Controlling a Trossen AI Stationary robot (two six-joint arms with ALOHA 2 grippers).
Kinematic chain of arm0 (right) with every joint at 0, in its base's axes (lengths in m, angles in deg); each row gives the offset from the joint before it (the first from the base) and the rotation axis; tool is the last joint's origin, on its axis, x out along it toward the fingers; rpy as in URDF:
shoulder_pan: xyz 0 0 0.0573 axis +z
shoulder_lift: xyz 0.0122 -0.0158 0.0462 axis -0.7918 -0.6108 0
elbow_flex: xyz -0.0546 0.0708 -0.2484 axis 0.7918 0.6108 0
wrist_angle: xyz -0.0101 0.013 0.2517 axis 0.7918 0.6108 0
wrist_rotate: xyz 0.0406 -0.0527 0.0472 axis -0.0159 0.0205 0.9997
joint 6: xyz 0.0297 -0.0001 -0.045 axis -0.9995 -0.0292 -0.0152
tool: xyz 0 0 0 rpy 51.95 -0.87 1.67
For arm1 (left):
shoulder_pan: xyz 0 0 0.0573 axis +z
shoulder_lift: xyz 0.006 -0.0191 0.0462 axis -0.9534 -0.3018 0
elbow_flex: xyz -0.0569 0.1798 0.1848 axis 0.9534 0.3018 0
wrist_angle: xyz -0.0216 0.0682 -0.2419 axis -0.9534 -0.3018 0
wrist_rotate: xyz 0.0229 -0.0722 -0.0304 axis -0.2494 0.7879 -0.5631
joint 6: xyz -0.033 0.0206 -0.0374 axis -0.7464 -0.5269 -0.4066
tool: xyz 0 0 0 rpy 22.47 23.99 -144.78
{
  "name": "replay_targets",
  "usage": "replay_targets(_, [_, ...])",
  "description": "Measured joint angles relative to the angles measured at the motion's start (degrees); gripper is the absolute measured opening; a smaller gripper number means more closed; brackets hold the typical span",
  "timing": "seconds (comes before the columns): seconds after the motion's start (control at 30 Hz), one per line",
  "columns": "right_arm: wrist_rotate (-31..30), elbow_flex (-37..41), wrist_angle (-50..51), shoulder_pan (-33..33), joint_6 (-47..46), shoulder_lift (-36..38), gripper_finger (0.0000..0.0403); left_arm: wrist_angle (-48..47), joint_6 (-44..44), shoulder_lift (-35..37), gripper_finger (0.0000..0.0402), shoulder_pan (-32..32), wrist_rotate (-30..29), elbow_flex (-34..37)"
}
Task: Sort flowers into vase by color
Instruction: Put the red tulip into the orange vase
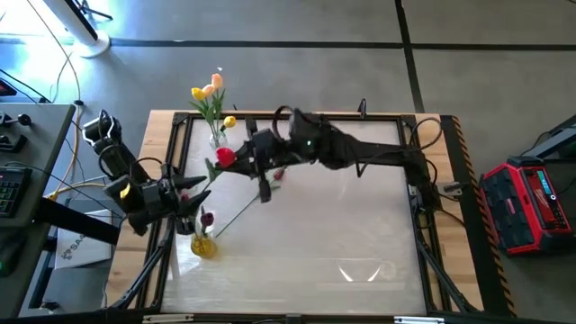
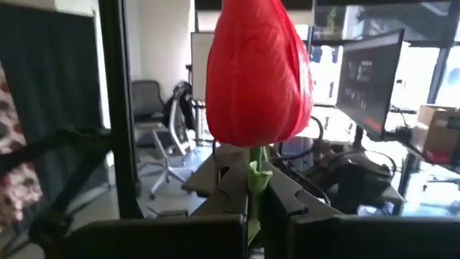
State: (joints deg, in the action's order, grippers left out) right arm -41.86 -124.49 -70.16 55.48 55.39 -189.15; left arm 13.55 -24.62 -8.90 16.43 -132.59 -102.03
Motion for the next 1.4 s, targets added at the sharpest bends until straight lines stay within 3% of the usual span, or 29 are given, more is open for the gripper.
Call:
replay_targets(0.17, [4.28, -0.79, -0.47, -1.81, -4.55, 0.43, 0.0001, -3.37, 4.49, -0.02, 0.017, -2.74, -6.56, -5.33])
replay_targets(0.43, [7.03, 0.87, 0.02, -2.46, -5.46, 0.32, 0.0, -11.96, 3.81, -0.13, 0.017, -4.44, -12.33, -11.97])
replay_targets(0.77, [8.0, 0.9, -0.98, -1.43, -3.33, 0.32, 0.0, -20.71, 1.5, -0.2, 0.017, -2.88, -12.37, -15.7])
replay_targets(0.93, [8.01, 0.9, -0.88, -1.47, -3.3, 0.31, 0.0, -27.03, -2.39, -1.04, 0.017, -1.52, -10.37, -15.69])
replay_targets(1.23, [7.99, 0.92, -0.92, -1.47, -3.27, 0.3, 0.0, -29.55, -5.88, -1.44, 0.017, -1.36, -6.08, -15.71])
replay_targets(1.4, [7.99, 0.92, -0.83, -1.25, 0.52, 0.3, 0.0, -36.1, -7.97, -2.08, 0.017, 0.21, 7.05, -15.71])
